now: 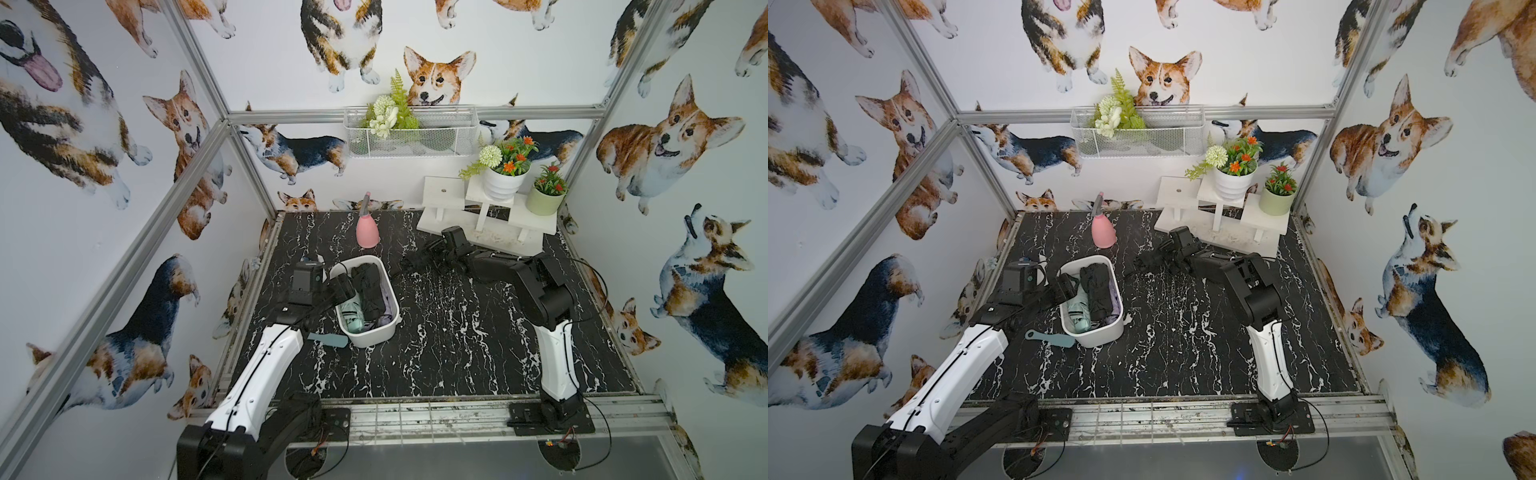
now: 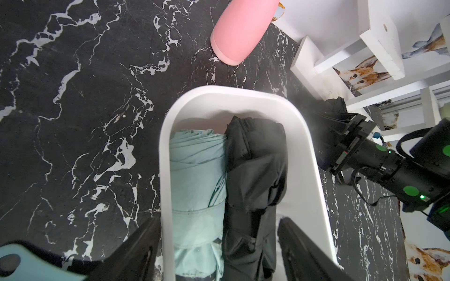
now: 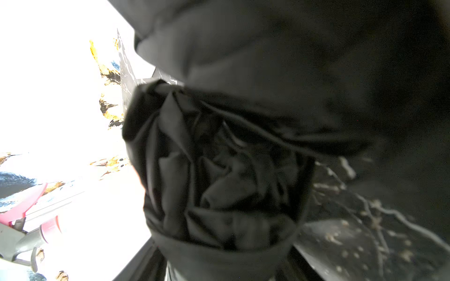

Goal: Put the umbrella into the storage box
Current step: Pick up the umbrella from the center of the board, then place the umbrella in the storage box.

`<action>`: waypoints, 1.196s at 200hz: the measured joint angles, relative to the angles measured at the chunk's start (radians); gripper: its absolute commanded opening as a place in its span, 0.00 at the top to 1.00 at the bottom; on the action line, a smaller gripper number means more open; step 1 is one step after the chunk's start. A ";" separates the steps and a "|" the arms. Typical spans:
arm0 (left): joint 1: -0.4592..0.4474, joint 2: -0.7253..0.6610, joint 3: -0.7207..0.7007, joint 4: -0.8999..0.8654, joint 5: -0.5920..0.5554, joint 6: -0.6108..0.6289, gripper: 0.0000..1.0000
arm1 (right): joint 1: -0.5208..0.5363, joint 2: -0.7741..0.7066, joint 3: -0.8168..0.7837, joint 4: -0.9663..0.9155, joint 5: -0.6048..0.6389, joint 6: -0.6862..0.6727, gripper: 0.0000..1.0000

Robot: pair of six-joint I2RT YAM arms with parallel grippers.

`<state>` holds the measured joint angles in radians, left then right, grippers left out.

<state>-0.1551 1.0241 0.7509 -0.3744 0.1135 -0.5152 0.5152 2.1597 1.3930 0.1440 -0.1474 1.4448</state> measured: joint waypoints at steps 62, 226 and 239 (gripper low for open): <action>0.000 -0.014 0.014 -0.040 -0.032 0.001 0.18 | -0.013 -0.088 -0.045 -0.018 0.032 -0.101 0.68; 0.101 -0.123 0.064 -0.239 -0.048 0.027 0.06 | 0.108 -0.378 0.322 -0.658 -0.280 -1.090 0.68; 0.116 -0.132 0.068 -0.248 -0.039 0.029 0.05 | 0.142 -0.378 0.342 -0.680 -0.304 -1.102 0.68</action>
<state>-0.0387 0.8925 0.8185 -0.6224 0.0742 -0.4858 0.6575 1.7817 1.7348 -0.5362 -0.4511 0.3424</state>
